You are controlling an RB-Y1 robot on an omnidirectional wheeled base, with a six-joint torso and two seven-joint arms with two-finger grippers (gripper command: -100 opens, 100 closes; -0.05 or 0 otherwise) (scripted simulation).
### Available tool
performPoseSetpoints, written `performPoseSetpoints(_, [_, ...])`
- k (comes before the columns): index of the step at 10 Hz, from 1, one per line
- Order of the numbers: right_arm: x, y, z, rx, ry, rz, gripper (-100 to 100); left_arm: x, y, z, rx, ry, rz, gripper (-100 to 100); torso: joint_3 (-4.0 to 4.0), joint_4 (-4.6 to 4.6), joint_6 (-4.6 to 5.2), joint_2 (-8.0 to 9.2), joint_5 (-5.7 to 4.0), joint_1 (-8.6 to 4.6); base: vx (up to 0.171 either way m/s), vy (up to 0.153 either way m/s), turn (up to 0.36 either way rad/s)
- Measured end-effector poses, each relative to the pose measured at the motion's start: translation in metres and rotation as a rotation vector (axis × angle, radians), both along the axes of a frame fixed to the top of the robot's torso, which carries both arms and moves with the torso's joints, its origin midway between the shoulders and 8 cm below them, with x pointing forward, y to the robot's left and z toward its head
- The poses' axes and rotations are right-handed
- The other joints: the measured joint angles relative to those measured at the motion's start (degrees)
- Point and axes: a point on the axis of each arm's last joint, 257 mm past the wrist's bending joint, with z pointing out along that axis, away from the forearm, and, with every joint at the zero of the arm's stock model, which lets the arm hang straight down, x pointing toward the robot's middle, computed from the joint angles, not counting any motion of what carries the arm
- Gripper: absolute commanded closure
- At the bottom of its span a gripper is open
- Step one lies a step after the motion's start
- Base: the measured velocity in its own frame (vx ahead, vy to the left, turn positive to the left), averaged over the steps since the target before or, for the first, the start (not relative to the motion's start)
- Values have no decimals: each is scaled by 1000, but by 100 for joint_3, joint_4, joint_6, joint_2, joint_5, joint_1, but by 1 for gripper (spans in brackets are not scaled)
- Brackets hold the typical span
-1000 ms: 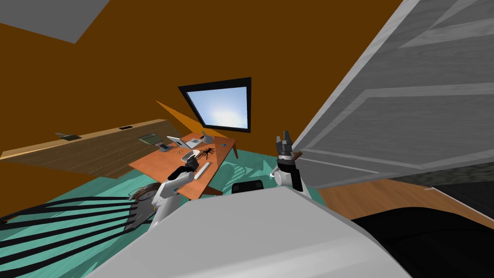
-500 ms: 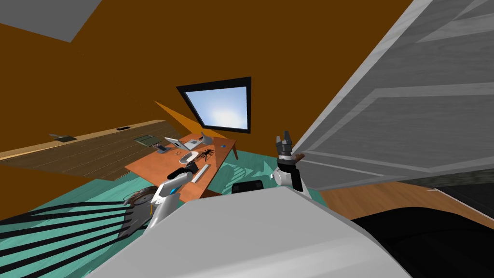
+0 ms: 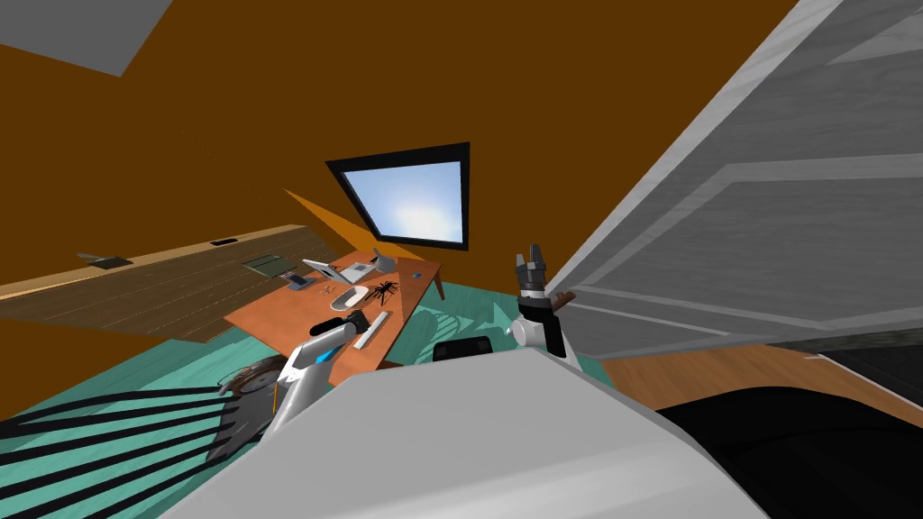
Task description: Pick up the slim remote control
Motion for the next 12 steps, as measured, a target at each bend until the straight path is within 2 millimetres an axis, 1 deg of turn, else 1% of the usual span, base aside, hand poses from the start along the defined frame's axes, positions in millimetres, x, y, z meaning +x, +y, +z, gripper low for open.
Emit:
performPoseSetpoints(1, [0,0,0,0,0,0,0,-10,2,-8,-25,25,18,-100,0,0,-1,1,0,0,92,28,-5])
performPoseSetpoints(6, [0,0,0,0,0,0,0,-48,9,-47,-165,159,129,-100,-1,0,0,-1,0,1,70,15,-10])
performPoseSetpoints(7, [0,0,0,0,0,0,0,-57,7,-54,-186,179,144,-100,1,0,-1,4,0,0,77,23,-10])
performPoseSetpoints(8, [0,0,0,0,0,0,0,-68,6,-60,-212,203,168,-100,1,0,-1,2,0,3,68,24,-5])
performPoseSetpoints(10, [0,0,0,0,0,0,0,-85,6,-68,-260,247,208,-100,-1,0,0,-1,1,9,79,34,-10])
performPoseSetpoints(11, [0,0,0,0,0,0,0,-90,5,-73,-279,266,224,-100,0,0,0,1,2,6,75,18,-13])
performPoseSetpoints(12, [0,0,0,0,0,0,0,-100,7,-78,-305,289,248,-100,0,0,-1,1,1,3,114,29,-13])
